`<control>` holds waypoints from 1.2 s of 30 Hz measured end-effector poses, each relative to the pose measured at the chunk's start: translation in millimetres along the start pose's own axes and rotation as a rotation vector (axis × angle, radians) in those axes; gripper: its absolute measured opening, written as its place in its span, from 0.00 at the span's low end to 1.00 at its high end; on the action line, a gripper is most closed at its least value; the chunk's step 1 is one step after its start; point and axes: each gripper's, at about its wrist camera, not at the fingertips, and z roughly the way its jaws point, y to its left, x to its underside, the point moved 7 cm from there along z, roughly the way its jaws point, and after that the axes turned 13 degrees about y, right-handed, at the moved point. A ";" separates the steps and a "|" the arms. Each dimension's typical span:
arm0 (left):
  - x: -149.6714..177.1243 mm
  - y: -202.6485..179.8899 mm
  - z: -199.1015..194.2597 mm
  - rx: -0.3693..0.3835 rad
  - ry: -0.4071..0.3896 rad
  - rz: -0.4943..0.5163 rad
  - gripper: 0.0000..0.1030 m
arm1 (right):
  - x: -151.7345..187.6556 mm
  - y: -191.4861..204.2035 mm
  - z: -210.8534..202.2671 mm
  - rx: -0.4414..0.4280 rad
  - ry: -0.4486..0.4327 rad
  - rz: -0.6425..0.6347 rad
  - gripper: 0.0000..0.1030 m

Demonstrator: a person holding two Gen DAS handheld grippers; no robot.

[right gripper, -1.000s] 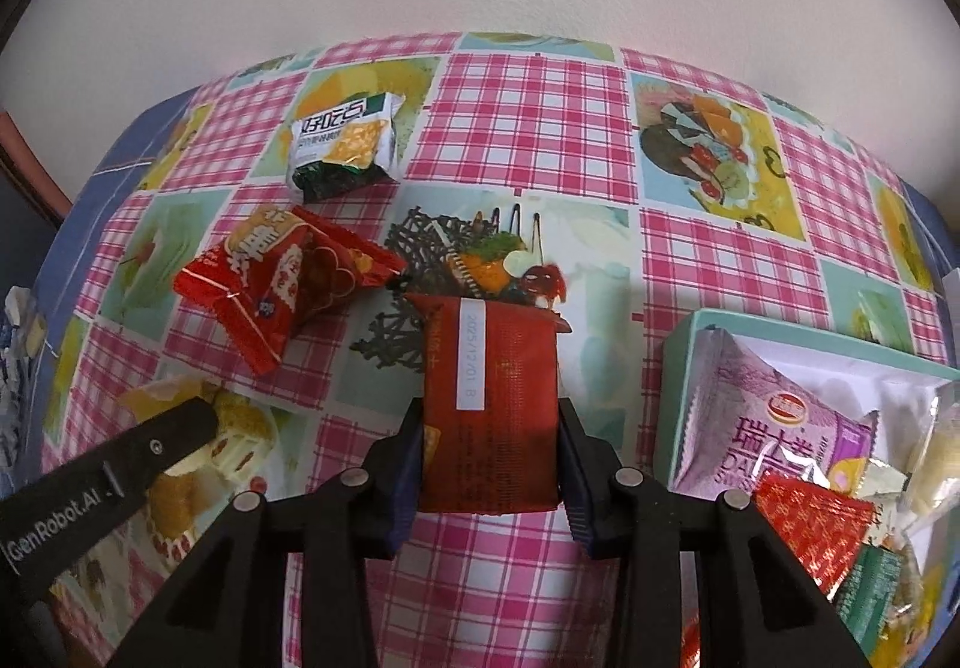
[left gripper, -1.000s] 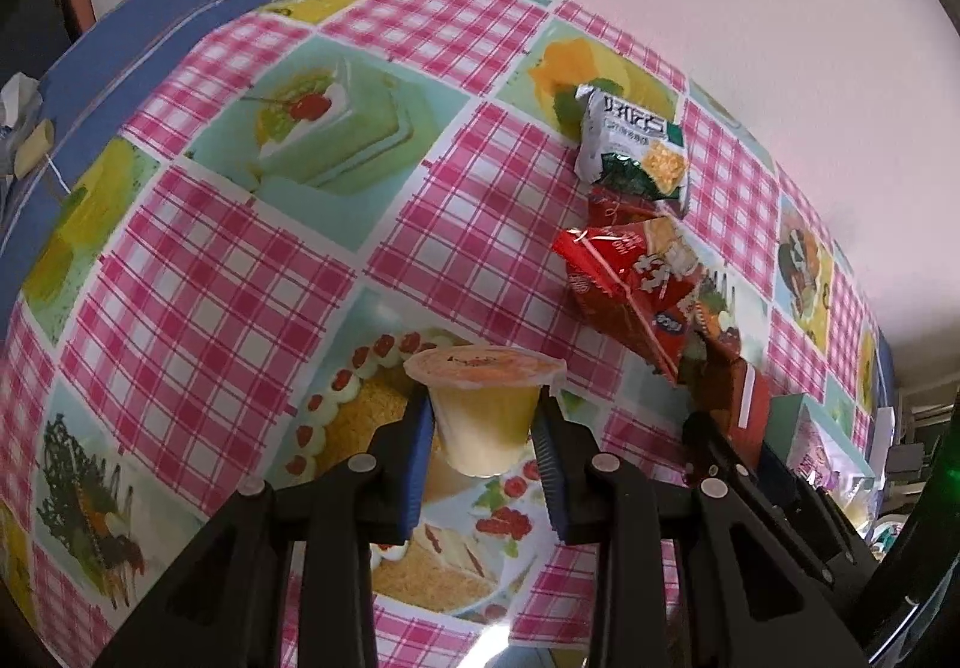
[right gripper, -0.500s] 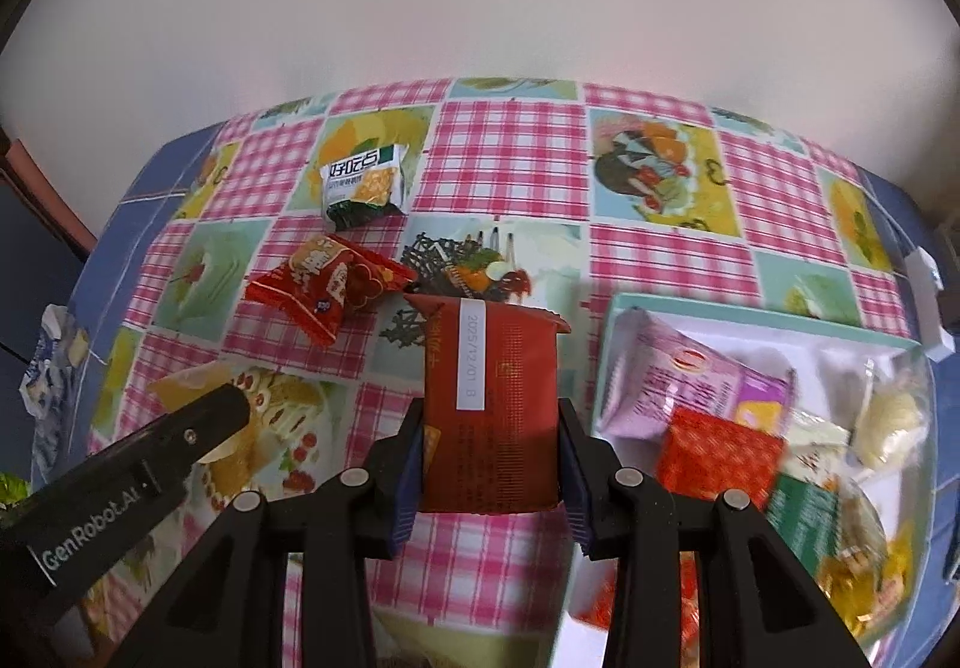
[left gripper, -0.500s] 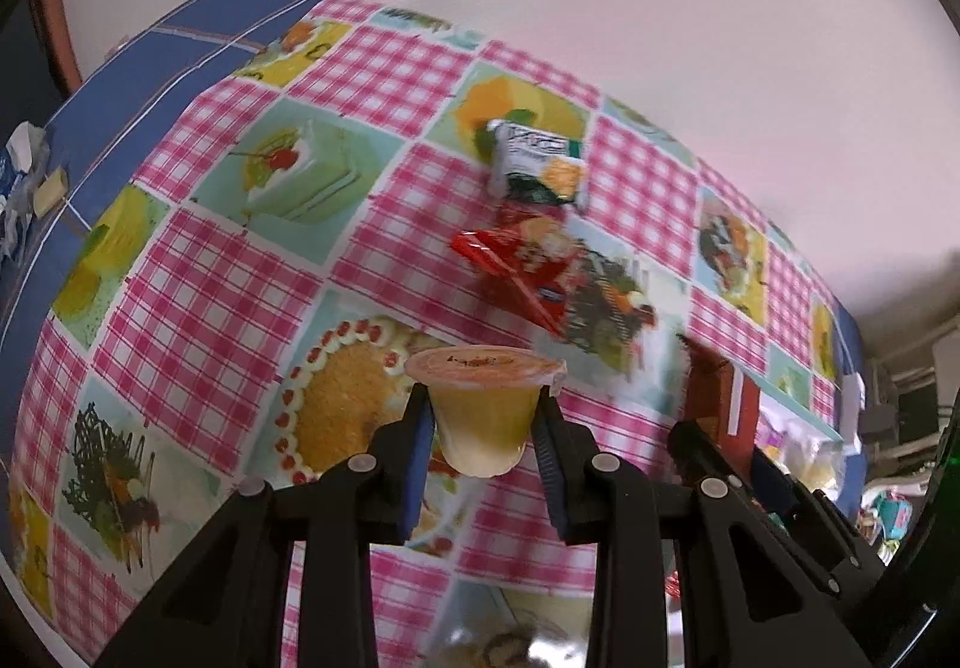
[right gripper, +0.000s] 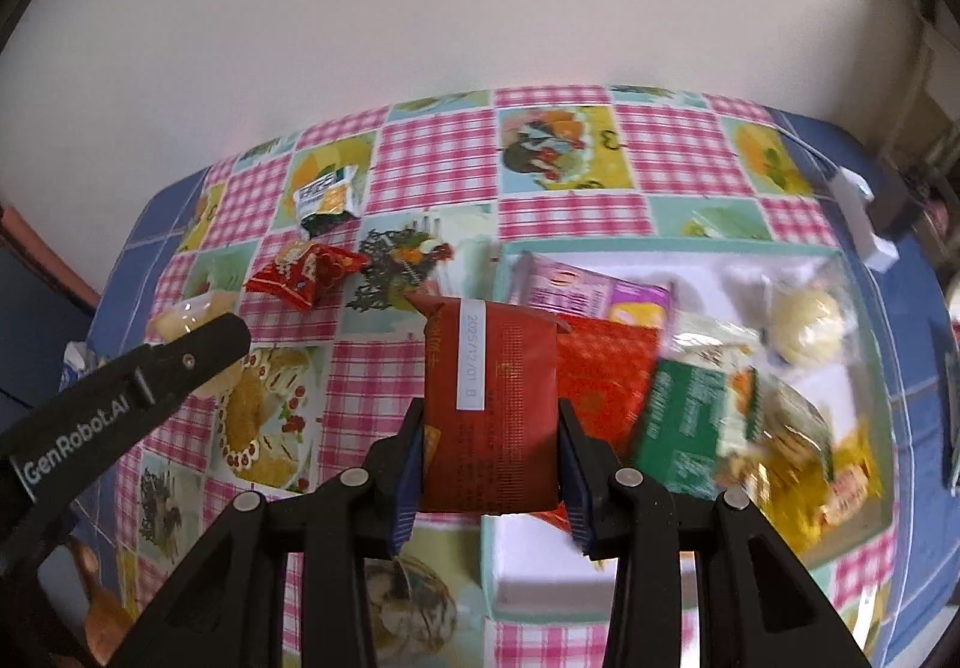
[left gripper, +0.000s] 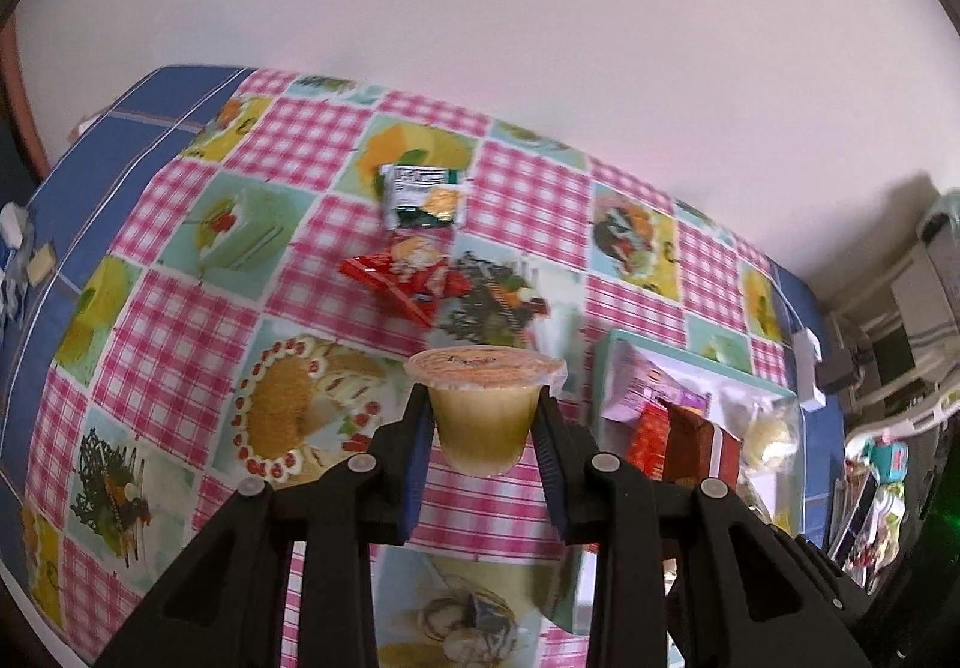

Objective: Organize snacks
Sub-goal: 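Carry the jelly cup over the tray with the left tool while the right tool carries the packet, then open the left tool to drop the jelly cup in the tray while the right tool drops the packet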

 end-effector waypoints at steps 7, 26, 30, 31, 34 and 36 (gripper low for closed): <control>15.8 -55.0 7.4 -0.002 0.017 0.150 0.33 | 2.9 -50.3 -8.5 -0.004 -0.003 0.134 0.41; 53.3 -151.6 74.1 0.024 0.109 0.423 0.33 | 11.8 -204.3 4.2 0.061 -0.001 0.518 0.41; 45.7 -142.5 84.3 0.016 0.105 0.401 0.33 | 9.5 -211.1 10.6 0.054 -0.015 0.536 0.41; 43.0 -138.5 87.5 0.013 0.107 0.390 0.33 | 8.2 -212.6 12.3 0.054 -0.018 0.539 0.41; 38.1 -129.3 96.0 0.011 0.121 0.365 0.33 | 5.9 -216.4 19.3 0.062 -0.017 0.539 0.41; 36.4 -125.7 101.7 0.016 0.131 0.352 0.33 | 5.1 -217.0 24.8 0.063 -0.007 0.540 0.41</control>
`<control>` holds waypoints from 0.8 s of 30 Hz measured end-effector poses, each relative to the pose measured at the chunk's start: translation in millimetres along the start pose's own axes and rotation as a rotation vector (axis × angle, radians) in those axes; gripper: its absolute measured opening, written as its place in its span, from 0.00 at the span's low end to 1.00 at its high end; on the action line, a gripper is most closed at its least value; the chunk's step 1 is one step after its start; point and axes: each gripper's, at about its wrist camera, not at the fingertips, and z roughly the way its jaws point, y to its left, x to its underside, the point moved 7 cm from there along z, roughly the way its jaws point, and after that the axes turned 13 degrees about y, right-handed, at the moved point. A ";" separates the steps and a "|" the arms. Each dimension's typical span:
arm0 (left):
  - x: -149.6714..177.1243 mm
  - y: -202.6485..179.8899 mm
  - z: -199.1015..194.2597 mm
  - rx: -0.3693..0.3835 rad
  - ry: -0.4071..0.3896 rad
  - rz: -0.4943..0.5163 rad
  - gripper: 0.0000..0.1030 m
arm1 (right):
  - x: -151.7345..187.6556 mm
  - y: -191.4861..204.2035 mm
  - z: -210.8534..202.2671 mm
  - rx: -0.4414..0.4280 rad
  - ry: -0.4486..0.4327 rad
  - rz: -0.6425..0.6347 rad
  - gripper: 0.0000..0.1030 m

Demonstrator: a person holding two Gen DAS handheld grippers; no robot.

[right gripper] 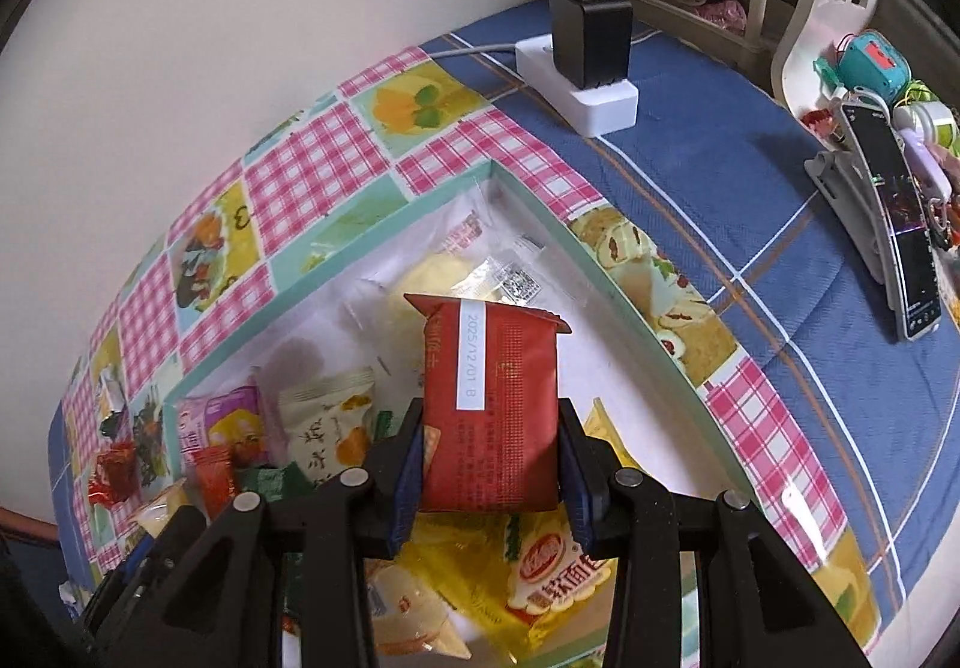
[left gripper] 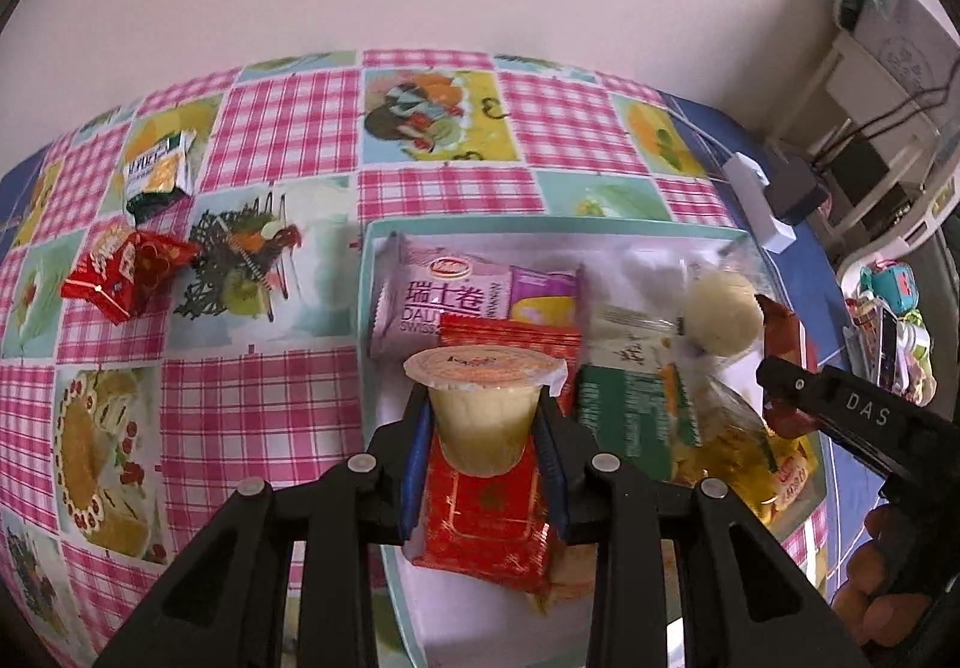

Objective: Organize snacks
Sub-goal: 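Open the left tool to drop the jelly cup in the tray while the right tool drops the packet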

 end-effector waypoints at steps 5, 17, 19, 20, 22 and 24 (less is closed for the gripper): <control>0.5 9.2 8.6 0.002 0.026 -0.040 0.33 | -1.0 0.6 0.6 0.004 -0.003 -0.009 0.41; 4.3 14.3 -15.7 0.029 0.013 -0.091 0.59 | 1.5 0.1 -1.9 -0.013 0.000 -0.018 0.71; 4.0 15.0 -20.4 0.022 0.003 -0.099 0.64 | 2.6 1.2 -3.0 -0.015 -0.001 -0.024 0.75; 4.3 15.9 -22.5 0.016 -0.001 -0.105 0.68 | 3.3 1.9 -3.8 -0.018 -0.005 -0.026 0.78; 5.0 20.2 -26.4 -0.004 -0.010 -0.122 0.77 | 4.4 3.7 -5.1 -0.018 -0.010 -0.035 0.83; 6.9 27.1 -30.4 -0.036 -0.022 -0.144 0.77 | 5.9 7.2 -6.3 -0.020 -0.015 -0.049 0.87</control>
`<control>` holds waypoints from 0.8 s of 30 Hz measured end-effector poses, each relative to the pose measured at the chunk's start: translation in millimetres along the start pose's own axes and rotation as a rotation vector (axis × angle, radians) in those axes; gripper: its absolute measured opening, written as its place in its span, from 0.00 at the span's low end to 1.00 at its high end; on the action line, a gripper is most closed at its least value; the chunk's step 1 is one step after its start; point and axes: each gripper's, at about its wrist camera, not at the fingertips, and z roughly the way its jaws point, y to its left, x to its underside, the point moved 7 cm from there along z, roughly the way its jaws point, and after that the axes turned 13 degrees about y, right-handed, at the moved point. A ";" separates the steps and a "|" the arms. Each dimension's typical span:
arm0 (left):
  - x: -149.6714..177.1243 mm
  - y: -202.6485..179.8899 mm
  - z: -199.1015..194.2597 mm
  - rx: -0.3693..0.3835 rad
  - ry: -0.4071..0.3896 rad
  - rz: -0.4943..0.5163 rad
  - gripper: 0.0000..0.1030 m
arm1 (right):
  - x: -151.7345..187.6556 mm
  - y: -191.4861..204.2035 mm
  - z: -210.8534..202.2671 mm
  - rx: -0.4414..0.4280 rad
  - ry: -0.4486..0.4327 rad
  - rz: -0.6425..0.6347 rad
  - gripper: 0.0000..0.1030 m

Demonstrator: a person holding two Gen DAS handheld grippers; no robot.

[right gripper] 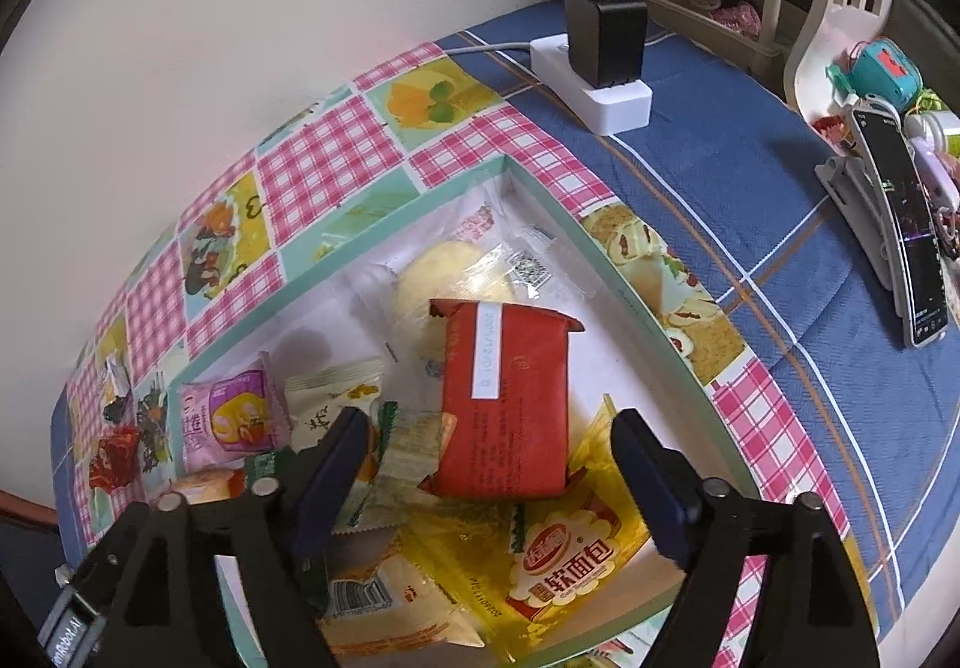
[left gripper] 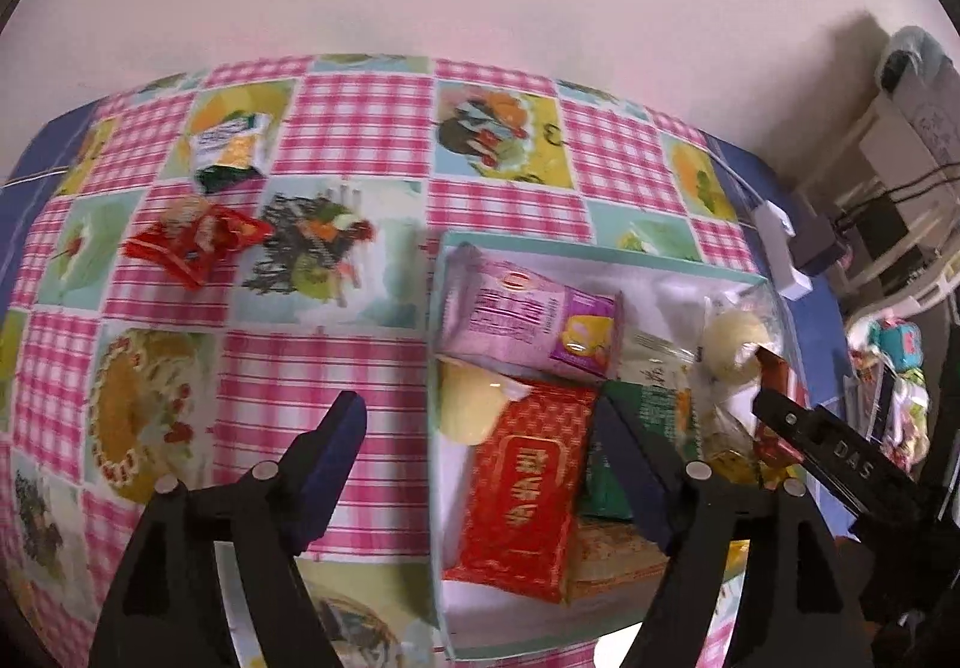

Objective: Organize snacks
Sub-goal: 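Open the left tool to drop the jelly cup in the tray while the right tool drops the packet, then move the left tool to the green-white biscuit packet while the right tool reaches the red snack bag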

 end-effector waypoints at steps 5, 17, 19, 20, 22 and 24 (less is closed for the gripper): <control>0.3 16.3 -7.0 -0.081 -0.046 -0.042 0.91 | 4.6 11.0 -2.3 -0.012 -0.008 -0.036 0.95; -1.3 32.9 -25.2 -0.158 -0.125 -0.054 0.99 | 13.1 31.3 -13.0 -0.002 -0.041 -0.106 1.00; -1.8 34.0 -28.3 -0.174 -0.135 -0.049 0.99 | 14.5 36.0 -14.4 0.010 -0.041 -0.124 1.00; -1.9 35.3 -30.0 -0.187 -0.138 -0.050 0.99 | 15.3 38.0 -14.4 0.014 -0.037 -0.132 1.00; -2.3 38.4 -31.8 -0.207 -0.139 -0.059 0.99 | 17.4 43.0 -14.6 0.020 -0.034 -0.152 1.00; -2.9 42.6 -33.6 -0.219 -0.132 -0.072 0.99 | 20.0 47.3 -15.1 0.024 -0.031 -0.164 1.00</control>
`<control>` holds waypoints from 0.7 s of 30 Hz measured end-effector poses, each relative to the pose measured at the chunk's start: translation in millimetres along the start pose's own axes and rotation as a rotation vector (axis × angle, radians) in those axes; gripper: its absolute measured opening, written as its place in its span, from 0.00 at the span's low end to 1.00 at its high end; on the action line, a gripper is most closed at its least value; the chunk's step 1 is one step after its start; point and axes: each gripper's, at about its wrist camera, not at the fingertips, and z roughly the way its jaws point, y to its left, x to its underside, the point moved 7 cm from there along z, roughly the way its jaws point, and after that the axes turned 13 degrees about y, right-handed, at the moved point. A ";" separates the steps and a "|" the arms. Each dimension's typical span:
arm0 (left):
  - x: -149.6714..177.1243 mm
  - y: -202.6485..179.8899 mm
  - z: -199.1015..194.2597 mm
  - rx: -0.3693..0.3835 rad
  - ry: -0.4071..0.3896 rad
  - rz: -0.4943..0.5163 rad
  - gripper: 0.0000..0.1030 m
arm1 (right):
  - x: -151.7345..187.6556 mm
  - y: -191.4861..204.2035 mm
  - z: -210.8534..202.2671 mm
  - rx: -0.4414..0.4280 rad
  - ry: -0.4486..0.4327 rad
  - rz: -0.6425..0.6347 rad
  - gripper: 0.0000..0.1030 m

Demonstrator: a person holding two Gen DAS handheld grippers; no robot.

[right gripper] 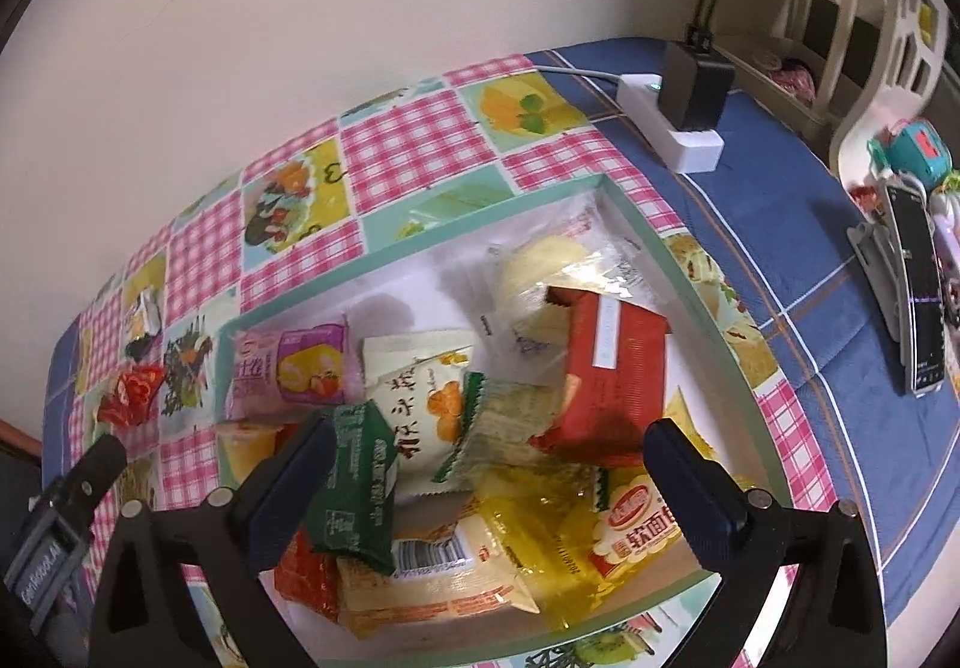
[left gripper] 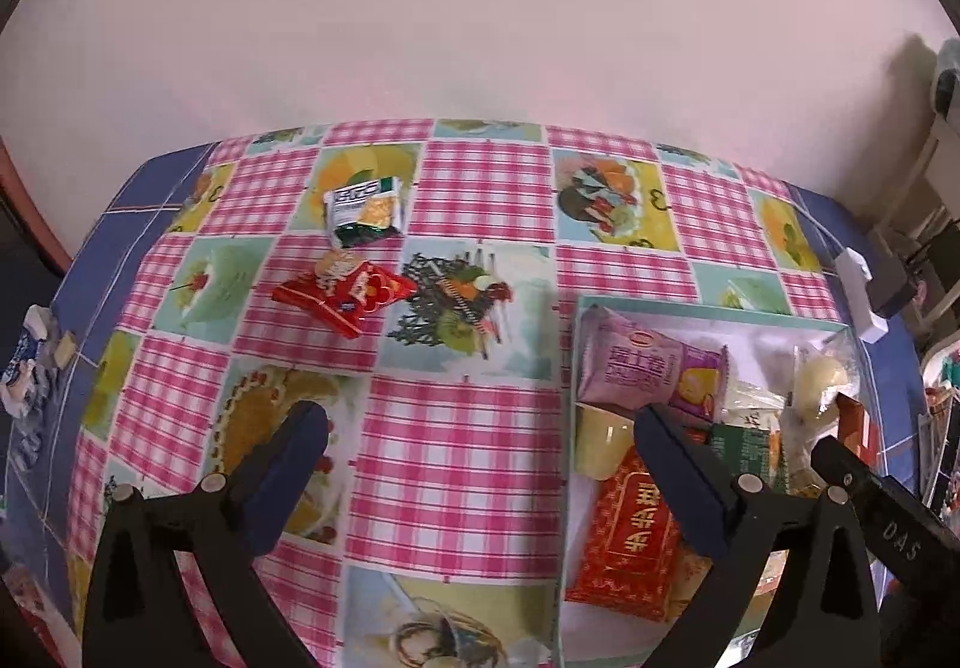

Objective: Organize snacks
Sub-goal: 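Move the left tool to the green-white biscuit packet while the right tool reaches the red snack bag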

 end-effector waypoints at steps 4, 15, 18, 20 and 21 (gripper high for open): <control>-2.1 13.1 -2.0 -0.007 0.015 -0.052 0.99 | 2.5 11.7 -3.7 -0.009 -0.010 -0.023 1.00; -8.2 78.3 -1.6 -0.062 0.075 -0.161 0.99 | 13.4 69.3 -13.6 -0.002 -0.050 -0.152 1.00; -6.9 103.7 3.7 -0.081 0.098 -0.184 0.99 | 18.7 91.4 -14.2 -0.005 -0.048 -0.199 1.00; -6.0 119.8 7.3 -0.093 0.107 -0.211 0.99 | 23.8 108.2 -12.4 -0.020 -0.034 -0.226 1.00; -5.3 127.5 9.3 -0.094 0.114 -0.226 0.99 | 25.8 114.4 -11.5 -0.026 -0.030 -0.232 1.00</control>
